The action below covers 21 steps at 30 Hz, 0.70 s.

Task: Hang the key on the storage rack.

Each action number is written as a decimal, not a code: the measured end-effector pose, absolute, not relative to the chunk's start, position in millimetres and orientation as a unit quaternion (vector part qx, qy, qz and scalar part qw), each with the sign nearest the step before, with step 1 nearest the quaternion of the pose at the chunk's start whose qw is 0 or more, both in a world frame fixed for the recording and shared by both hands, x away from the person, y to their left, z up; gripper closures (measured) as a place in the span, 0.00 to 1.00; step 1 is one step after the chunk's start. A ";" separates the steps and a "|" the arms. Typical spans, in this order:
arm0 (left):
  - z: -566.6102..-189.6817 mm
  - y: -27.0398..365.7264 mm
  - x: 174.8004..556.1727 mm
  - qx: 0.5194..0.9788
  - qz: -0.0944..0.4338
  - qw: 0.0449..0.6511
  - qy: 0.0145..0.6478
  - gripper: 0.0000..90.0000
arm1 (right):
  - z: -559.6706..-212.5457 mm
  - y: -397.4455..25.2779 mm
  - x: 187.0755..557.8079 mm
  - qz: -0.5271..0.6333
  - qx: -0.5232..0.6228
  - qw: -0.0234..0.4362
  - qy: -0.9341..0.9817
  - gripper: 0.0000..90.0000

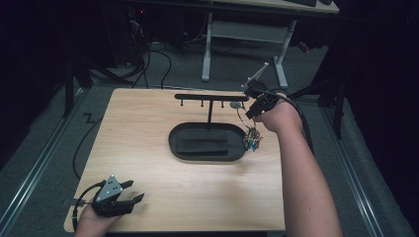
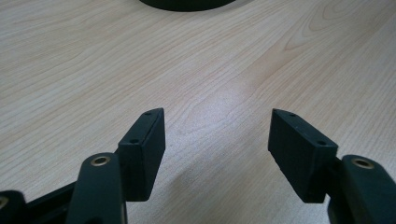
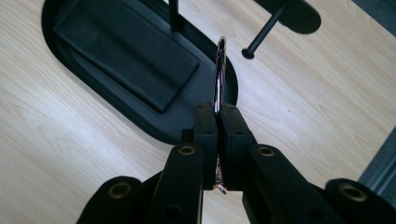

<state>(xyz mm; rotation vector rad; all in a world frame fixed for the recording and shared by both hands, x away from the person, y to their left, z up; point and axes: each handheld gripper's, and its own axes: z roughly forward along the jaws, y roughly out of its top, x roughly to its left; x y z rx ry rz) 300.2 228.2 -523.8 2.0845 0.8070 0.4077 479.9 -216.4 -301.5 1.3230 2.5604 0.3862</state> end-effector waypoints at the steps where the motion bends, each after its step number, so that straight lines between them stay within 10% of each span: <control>1: -523.6 228.5 300.3 0.832 0.162 0.421 0.323 0.41 | -301.9 -216.6 481.1 0.134 0.453 0.118 0.874 0.97; 21: -526.4 227.6 300.1 0.836 0.156 0.416 0.323 0.41 | -312.0 -223.2 497.8 0.112 0.469 0.134 0.866 0.97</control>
